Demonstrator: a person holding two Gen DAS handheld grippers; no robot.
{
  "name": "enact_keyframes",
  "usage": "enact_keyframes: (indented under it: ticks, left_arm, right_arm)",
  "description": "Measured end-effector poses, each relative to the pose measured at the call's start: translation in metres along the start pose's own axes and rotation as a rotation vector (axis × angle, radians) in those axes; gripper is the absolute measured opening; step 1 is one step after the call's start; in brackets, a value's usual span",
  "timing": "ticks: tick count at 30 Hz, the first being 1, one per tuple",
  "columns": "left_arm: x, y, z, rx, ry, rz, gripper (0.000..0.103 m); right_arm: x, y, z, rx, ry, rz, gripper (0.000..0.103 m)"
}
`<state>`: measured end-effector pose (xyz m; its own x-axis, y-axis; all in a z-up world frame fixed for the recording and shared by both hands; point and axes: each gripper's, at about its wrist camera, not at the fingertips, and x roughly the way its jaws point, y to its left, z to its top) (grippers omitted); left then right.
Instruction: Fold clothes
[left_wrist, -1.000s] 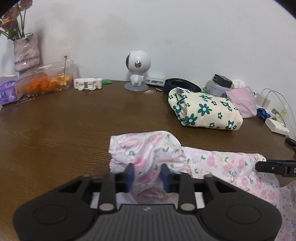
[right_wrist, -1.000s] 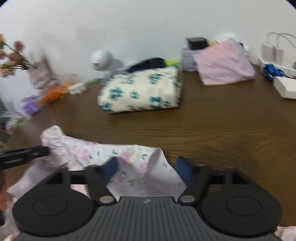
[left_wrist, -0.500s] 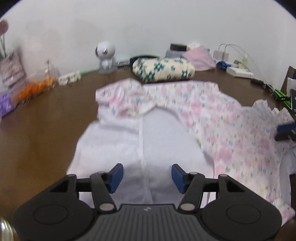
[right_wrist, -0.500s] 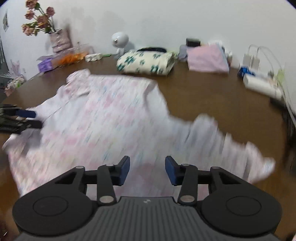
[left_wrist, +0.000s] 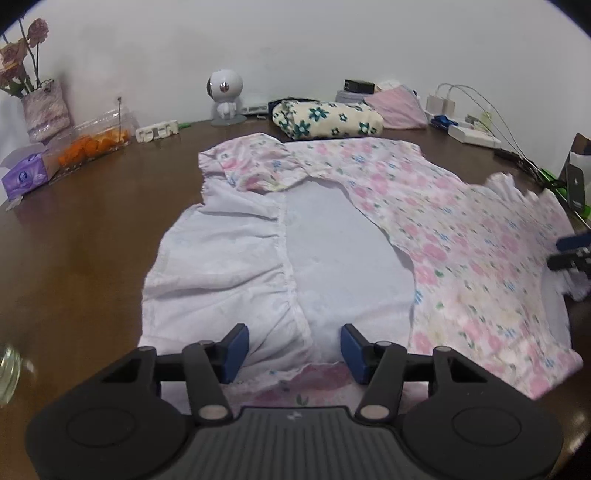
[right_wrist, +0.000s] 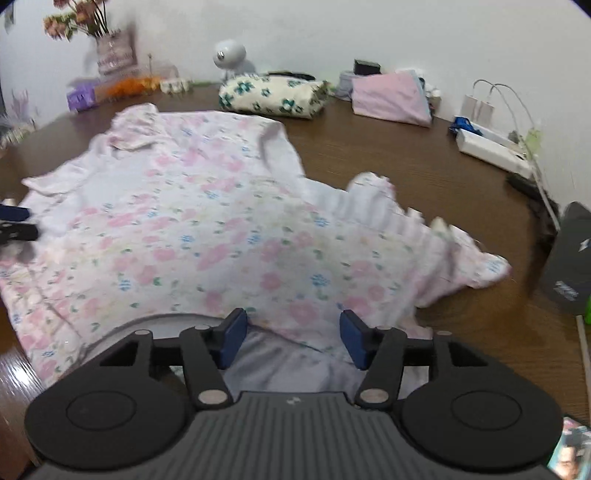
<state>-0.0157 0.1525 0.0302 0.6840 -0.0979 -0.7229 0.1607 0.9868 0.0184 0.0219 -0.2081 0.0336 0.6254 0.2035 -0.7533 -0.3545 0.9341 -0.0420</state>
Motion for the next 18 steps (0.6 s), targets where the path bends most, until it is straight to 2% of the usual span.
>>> enact_keyframes:
  ticks: [1,5,6,7,9,10,11,13,15,18]
  left_arm:
    - [-0.003,-0.002,-0.002,-0.002,0.005,0.000,0.052]
    - [-0.005,-0.003,-0.002,-0.025,0.003,-0.001,0.052]
    - [-0.004,-0.003,0.000,-0.032,0.005,-0.001,0.052]
    - [-0.003,-0.003,0.001,-0.037,0.007,0.000,0.052]
    - [-0.001,-0.004,0.004,-0.039,0.012,0.005,0.052]
    - [-0.001,-0.005,0.003,-0.041,0.011,0.008,0.052]
    - [-0.001,-0.005,0.002,-0.048,0.008,0.011,0.052]
    - [-0.001,-0.006,0.001,-0.061,0.001,0.017,0.052]
    - [-0.001,-0.006,0.001,-0.069,0.001,0.021,0.052]
    - [-0.004,-0.001,0.010,-0.107,0.027,-0.004,0.053]
  right_arm:
    - [-0.003,0.000,0.004,-0.011,-0.003,-0.003,0.055]
    - [-0.011,0.012,0.048,-0.053,-0.146,0.084,0.054]
    - [-0.002,0.020,0.066,-0.065,-0.176,0.108,0.050]
    - [0.008,0.028,0.084,-0.076,-0.205,0.133,0.041]
    - [0.048,0.044,0.122,-0.046,-0.188,0.217,0.030]
    - [0.071,0.052,0.138,-0.033,-0.165,0.231,0.023]
    - [0.094,0.059,0.153,-0.020,-0.141,0.242,0.020]
    - [0.134,0.066,0.171,0.005,-0.092,0.199,0.017]
    - [0.156,0.062,0.177,0.057,-0.066,0.183,0.017]
    - [0.169,0.048,0.174,0.096,-0.088,0.180,0.017]
